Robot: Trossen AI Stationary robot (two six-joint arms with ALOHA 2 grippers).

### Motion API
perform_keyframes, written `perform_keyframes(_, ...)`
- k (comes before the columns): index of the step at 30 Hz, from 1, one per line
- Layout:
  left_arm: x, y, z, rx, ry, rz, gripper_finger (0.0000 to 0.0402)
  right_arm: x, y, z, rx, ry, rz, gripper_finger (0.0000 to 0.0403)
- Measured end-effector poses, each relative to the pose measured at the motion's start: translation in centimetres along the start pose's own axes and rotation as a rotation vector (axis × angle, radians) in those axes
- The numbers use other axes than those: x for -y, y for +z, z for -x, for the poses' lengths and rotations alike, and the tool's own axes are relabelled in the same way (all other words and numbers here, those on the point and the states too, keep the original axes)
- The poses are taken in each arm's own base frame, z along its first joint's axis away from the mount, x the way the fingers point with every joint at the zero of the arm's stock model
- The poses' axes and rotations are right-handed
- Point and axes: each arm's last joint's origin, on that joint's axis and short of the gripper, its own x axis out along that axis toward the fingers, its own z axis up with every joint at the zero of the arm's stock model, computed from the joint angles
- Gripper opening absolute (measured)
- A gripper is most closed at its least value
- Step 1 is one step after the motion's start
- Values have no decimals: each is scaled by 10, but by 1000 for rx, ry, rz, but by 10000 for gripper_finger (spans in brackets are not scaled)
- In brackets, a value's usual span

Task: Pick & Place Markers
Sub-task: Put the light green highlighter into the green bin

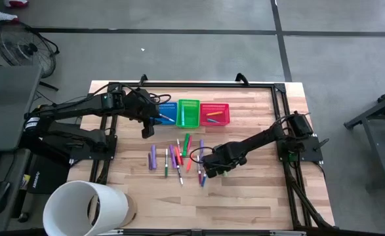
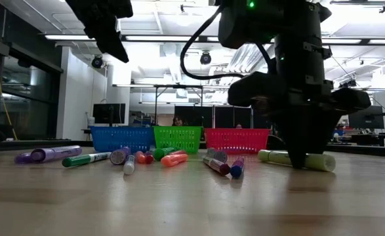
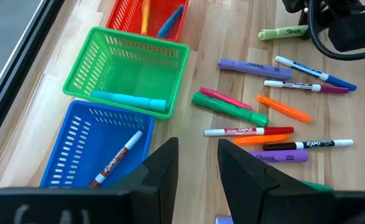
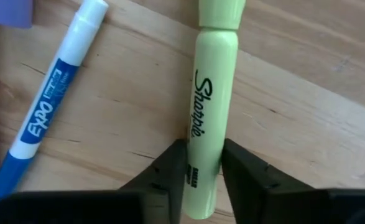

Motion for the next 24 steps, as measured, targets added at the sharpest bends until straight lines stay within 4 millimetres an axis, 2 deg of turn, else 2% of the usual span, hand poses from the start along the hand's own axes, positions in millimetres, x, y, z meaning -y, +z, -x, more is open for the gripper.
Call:
perform_keyframes(3,0,0,0,0,0,1,110,0,1,0,2,-4,19,55)
perform_keyframes(12,0,0,0,0,0,12,111,-5,4,6,-5,3,68,55)
perform_keyframes(24,0,0,0,-1,1,12,111,-13,24,43,43,-74,125,55)
